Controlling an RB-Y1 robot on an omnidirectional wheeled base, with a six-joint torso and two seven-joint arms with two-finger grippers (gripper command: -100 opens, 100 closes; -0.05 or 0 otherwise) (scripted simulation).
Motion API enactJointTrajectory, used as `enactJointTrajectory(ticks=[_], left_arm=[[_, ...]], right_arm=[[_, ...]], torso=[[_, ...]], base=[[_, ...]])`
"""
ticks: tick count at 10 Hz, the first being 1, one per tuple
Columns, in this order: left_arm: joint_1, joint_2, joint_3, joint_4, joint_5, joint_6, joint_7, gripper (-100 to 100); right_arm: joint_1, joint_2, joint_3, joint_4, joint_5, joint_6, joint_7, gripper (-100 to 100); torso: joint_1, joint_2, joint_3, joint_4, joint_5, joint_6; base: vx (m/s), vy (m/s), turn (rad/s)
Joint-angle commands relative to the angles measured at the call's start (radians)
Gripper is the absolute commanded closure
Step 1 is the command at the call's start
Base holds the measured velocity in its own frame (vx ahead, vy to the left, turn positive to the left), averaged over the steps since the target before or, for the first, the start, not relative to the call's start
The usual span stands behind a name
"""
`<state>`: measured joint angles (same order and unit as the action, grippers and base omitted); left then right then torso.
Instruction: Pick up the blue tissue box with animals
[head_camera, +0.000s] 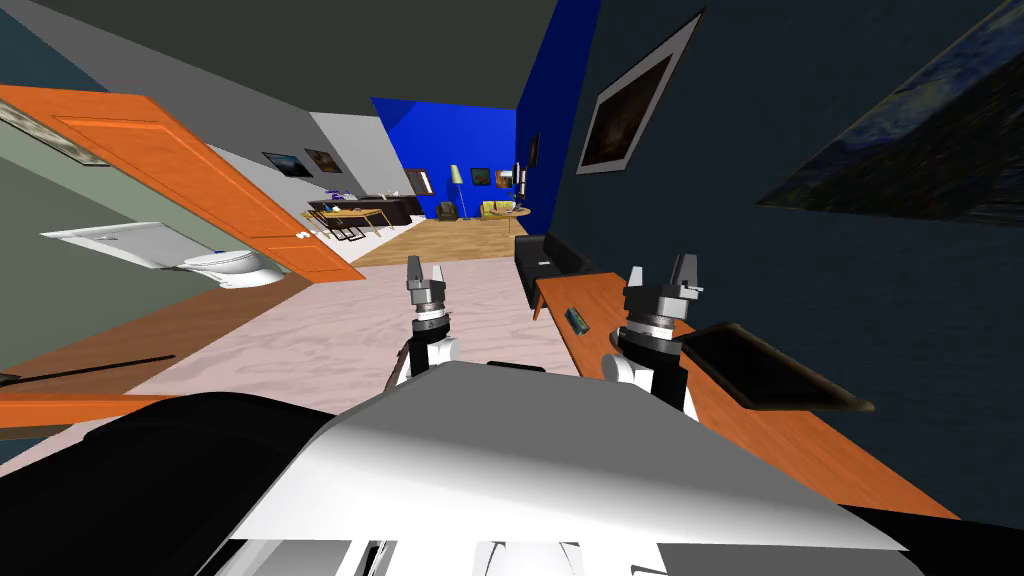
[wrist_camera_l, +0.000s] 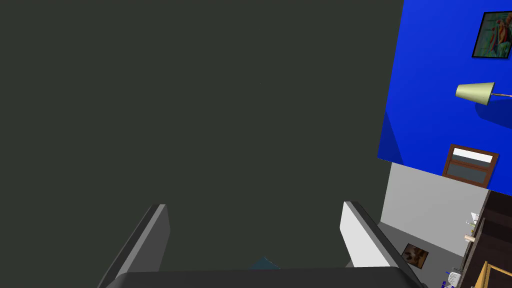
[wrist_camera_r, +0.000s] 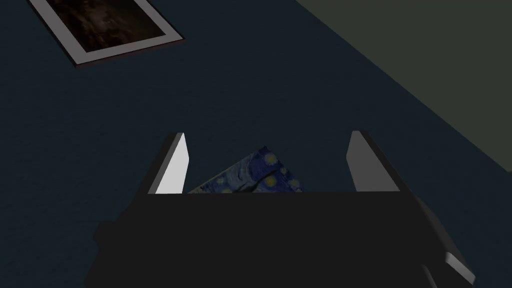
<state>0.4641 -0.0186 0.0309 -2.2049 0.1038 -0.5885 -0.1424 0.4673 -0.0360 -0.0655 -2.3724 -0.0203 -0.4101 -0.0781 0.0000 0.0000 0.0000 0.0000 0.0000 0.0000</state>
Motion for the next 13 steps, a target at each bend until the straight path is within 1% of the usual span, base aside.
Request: enactJointTrajectory(ticks=[1,2,3,5,6,7,9,10,12,13], left_arm=[[0.000,0.000,0.000,0.000,0.000,0.000,0.000,0],[0.000,0.000,0.000,0.000,0.000,0.000,0.000,0],[0.000,0.000,0.000,0.000,0.000,0.000,0.000,0],[0.000,0.000,0.000,0.000,0.000,0.000,0.000,0],[0.000,0.000,0.000,0.000,0.000,0.000,0.000,0],[0.000,0.000,0.000,0.000,0.000,0.000,0.000,0],[0.000,0.000,0.000,0.000,0.000,0.000,0.000,0],[0.000,0.000,0.000,0.000,0.000,0.000,0.000,0],[0.000,0.000,0.000,0.000,0.000,0.000,0.000,0],[0.000,0.000,0.000,0.000,0.000,0.000,0.000,0]], right_arm=[[-0.003,-0.035,-0.001,0.007,0.004,-0.002,0.009,-100],[-0.006,-0.049,0.000,0.013,0.006,-0.003,0.015,-100],[-0.012,-0.079,0.004,0.030,0.013,-0.008,0.030,-100],[-0.017,-0.113,0.012,0.060,0.022,-0.017,0.049,-100],[-0.017,-0.133,0.018,0.081,0.027,-0.023,0.059,-100],[-0.015,-0.153,0.025,0.108,0.033,-0.030,0.069,-100],[-0.006,-0.196,0.040,0.173,0.045,-0.046,0.092,-100],[-0.006,-0.196,0.040,0.180,0.045,-0.046,0.092,-100],[0.015,-0.245,0.058,0.249,0.057,-0.064,0.116,-100],[0.015,-0.245,0.058,0.271,0.057,-0.064,0.116,-100]], torso=[[0.000,0.000,0.000,0.000,0.000,0.000],[0.002,0.002,0.001,0.000,0.000,0.000],[0.005,0.005,0.003,0.001,0.001,0.000],[0.013,0.006,0.004,0.001,0.003,0.000],[0.012,0.006,0.003,0.001,0.003,0.000],[0.010,0.005,0.003,0.001,0.002,0.000],[0.013,0.004,0.002,0.001,0.003,0.000],[0.013,0.003,0.002,0.001,0.003,0.000],[0.007,0.001,0.001,0.000,0.002,0.000],[0.011,0.002,0.001,0.000,0.002,0.000]], base=[[-0.051,0.038,0.083],[-0.087,0.083,0.083],[-0.101,0.160,0.187],[-0.086,0.192,0.142],[-0.069,0.139,0.131],[-0.064,0.174,0.206],[-0.027,0.207,0.193],[-0.003,0.137,0.044],[-0.003,0.149,0.162],[0.008,0.136,0.065]])
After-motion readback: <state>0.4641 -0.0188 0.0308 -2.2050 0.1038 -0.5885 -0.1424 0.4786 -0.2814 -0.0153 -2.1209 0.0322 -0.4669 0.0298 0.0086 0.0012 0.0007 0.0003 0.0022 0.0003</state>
